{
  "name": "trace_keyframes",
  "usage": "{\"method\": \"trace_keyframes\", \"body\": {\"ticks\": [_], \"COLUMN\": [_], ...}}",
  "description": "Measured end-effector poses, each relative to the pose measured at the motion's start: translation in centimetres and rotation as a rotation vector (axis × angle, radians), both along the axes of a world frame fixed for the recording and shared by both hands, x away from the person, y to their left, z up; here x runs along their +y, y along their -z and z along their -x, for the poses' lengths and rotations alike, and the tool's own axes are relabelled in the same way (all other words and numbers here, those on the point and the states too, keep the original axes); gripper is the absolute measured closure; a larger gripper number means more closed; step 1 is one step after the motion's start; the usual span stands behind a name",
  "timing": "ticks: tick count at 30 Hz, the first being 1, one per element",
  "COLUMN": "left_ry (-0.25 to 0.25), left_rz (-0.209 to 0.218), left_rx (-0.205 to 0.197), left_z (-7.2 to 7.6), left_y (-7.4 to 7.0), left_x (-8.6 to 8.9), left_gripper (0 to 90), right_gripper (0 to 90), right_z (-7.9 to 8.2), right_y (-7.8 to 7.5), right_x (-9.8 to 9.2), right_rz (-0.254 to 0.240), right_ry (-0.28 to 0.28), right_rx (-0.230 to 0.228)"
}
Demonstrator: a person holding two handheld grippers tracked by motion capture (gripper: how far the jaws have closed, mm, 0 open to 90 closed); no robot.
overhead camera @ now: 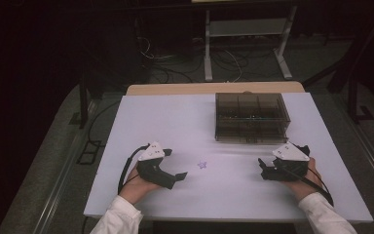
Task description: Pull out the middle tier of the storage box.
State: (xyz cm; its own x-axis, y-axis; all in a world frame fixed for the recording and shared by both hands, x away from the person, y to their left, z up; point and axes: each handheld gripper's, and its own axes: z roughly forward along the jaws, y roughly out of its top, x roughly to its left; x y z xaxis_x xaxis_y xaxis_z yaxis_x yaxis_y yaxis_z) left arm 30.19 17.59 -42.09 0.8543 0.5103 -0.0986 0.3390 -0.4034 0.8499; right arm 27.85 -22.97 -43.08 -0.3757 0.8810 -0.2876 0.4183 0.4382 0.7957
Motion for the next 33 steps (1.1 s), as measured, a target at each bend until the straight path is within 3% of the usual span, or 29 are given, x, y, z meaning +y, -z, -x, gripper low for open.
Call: {"method": "trace_keyframes", "body": {"ticks": [9,15,20,25,33], "left_ry": [0.0,0.0,0.001,0.0,0.0], "left_rz": [0.0,0.0,-0.001,0.0,0.0], "left_rx": [0.0,0.0,0.0,0.0,0.001], "left_z": [0.0,0.0,0.0,0.0,0.0], "left_y": [0.0,0.0,0.0,0.0,0.0], "left_x": [0.0,0.0,0.0,0.0,0.0], "left_gripper": [0.0,0.0,0.0,0.0,0.0], "right_gripper": [0.0,0.0,4.7,14.3,23.5], "right_z": [-0.3,-0.4,-0.5,-0.5,-0.8], "right_y": [-0.1,-0.3,-0.2,-0.5,-0.6], "right_x": [-1.0,-1.5,-1.6,-2.0,-2.1], "right_rz": [-0.144,-0.226,-0.243,-0.265,-0.286], "right_ry": [-0.014,-0.052,-0.076,-0.089,-0.149], "right_rx": [0.073,0.106,0.14,0.142,0.193]}}
